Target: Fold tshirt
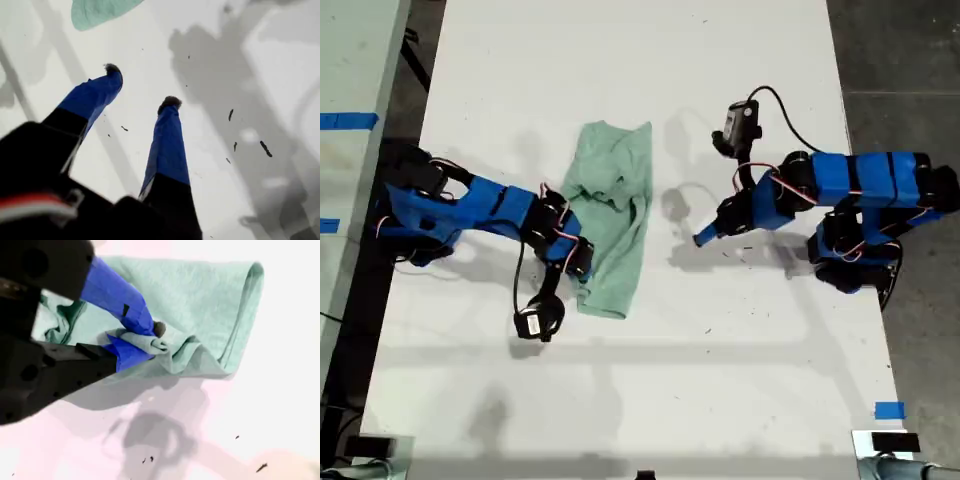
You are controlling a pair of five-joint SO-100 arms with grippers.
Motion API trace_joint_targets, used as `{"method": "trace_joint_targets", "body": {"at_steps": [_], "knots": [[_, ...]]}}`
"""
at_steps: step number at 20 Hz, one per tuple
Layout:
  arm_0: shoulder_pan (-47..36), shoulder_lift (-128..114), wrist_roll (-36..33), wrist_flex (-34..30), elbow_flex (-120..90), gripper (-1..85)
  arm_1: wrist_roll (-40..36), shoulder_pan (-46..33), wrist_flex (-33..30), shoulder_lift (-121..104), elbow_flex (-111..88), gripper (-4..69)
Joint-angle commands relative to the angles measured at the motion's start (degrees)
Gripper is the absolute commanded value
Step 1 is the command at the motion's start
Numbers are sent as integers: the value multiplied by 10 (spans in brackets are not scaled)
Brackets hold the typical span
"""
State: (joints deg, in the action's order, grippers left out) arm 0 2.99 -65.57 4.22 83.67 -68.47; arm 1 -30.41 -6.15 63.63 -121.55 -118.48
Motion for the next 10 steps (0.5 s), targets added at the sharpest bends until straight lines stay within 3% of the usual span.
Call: {"method": "trace_joint_targets", "body": {"at_steps": [1, 8, 10], "knots": [[4, 45, -41, 18, 133, 0, 9, 13, -20, -34, 4, 192], [31, 75, -66, 20, 146, 10, 18, 29, -53, -35, -11, 189], [28, 75, -107, -47, 154, 157, 24, 34, -65, -35, -19, 188]]}}
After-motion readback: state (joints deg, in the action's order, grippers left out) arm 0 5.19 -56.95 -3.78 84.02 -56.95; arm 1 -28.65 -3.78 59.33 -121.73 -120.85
